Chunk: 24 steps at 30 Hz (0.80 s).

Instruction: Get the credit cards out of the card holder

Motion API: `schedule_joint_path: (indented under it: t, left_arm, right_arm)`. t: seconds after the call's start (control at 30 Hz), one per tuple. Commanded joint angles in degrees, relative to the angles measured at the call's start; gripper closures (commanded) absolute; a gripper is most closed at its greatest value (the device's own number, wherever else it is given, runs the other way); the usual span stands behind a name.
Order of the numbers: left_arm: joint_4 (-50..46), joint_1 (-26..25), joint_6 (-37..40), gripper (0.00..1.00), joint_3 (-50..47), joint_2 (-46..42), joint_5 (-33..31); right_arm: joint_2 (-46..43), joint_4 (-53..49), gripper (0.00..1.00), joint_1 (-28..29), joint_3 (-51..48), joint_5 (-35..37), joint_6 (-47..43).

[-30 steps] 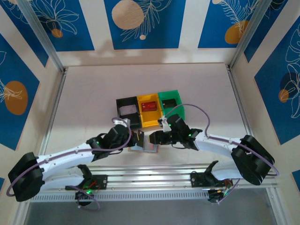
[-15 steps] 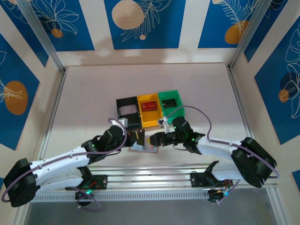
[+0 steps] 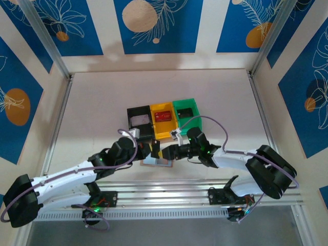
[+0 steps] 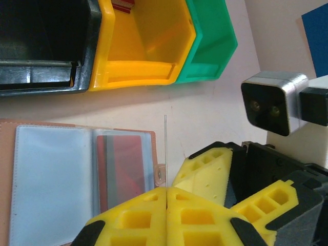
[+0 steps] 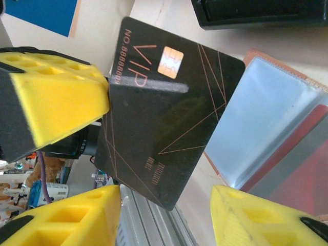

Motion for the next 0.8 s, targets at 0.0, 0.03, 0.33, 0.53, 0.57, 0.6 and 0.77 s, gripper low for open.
schedule_joint_path:
  t: [0.0, 0.03, 0.33, 0.53, 0.57, 0.6, 0.77]
  left_arm:
    - [2.07, 0.59, -1.01, 1.0, -0.86, -0.91, 1.04]
    - [2.22, 0.59, -1.18, 1.0, -1.03, -0.97, 1.02]
    - [2.95, 0.59, -1.83, 1.0, -1.53, -1.57, 1.31]
    - [4.04, 0.52, -2.35, 1.0, -1.61, -0.99, 1.66]
    - [4.18, 0.54, -2.42, 1.0, -1.61, -0.96, 1.75]
    - [4.27, 0.52, -2.43, 1.0, -1.61, -0.89, 1.75]
    - [4.36, 0.55, -2.51, 1.0, -1.53, -0.86, 1.75]
  right_arm:
    - [1.14, 2.03, 0.5, 0.53, 0.34, -1.63, -0.15]
    - [1.17, 2.36, 0.5, 0.62, 0.35, -1.55, -0.05]
    - [2.32, 3.94, 0.5, 1.16, 0.59, -1.26, 0.26]
    - [2.55, 5.24, 0.5, 1.6, 1.14, -1.75, 0.6]
    - [2.65, 5.47, 0.5, 1.69, 1.15, -1.71, 0.68]
    - [2.79, 5.55, 0.5, 1.75, 1.29, -1.7, 0.77]
    - [4.03, 6.7, 0.51, 2.13, 1.4, -2.06, 1.26]
